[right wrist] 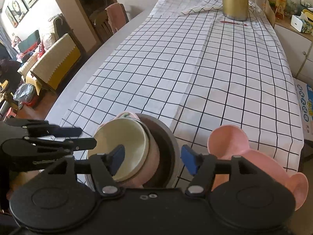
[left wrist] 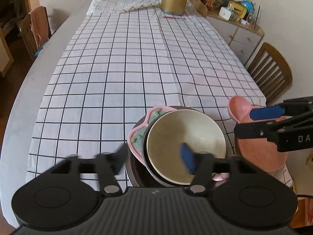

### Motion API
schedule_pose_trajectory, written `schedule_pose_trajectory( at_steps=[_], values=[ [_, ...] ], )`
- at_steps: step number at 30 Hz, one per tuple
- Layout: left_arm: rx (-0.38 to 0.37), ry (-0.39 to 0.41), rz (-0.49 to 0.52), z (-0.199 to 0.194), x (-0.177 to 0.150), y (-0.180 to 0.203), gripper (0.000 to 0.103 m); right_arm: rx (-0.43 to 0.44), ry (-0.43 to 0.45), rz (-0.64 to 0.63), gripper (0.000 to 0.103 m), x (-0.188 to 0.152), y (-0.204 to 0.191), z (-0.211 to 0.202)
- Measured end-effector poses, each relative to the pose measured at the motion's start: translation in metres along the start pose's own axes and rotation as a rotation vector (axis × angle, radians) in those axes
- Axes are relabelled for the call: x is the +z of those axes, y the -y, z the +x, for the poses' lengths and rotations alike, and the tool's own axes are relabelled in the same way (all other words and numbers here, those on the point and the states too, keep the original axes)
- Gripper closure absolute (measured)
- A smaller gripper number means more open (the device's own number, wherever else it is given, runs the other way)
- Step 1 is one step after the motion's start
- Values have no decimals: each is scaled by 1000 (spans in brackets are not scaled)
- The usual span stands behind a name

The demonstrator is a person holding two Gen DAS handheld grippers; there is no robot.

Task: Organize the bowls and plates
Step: 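Lower the cream bowl into the pink pot and open both tools, then close both tools on the rim of the stacked dishes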

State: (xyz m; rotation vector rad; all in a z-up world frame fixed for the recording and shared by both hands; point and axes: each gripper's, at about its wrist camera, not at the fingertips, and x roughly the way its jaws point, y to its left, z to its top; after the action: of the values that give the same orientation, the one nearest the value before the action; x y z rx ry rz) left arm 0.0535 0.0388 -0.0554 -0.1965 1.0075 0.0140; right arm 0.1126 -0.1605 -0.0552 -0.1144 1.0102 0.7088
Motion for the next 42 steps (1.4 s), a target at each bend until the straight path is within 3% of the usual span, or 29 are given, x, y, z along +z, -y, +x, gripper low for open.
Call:
schedule_pose_trajectory(
  at_steps=[6, 14, 29, 31, 35, 37, 42],
  values=[
    [12, -13, -51, -1, -12, -18, 34, -5, 5, -14, 20, -9, 6, 1],
    [54, -55, -126, 13, -33, -42, 34, -42, -47, -9, 18, -19, 15, 13],
    [40, -111, -191, 42, -51, -45, 35, -23, -59, -59, 32, -13, 19, 38],
    [42, -115, -194, 44, -51, -44, 35, -13, -68, -75, 41, -9, 19, 38],
    [39, -119, -206, 47, -51, -47, 35, -43, -81, -117, 44, -6, 22, 40],
    [48, -118, -202, 48, -51, -49, 35, -51, -105, -129, 51, -6, 22, 47],
    [42, -132, -204, 54, -51, -50, 43, -63, -142, -164, 63, -10, 17, 68]
  ],
)
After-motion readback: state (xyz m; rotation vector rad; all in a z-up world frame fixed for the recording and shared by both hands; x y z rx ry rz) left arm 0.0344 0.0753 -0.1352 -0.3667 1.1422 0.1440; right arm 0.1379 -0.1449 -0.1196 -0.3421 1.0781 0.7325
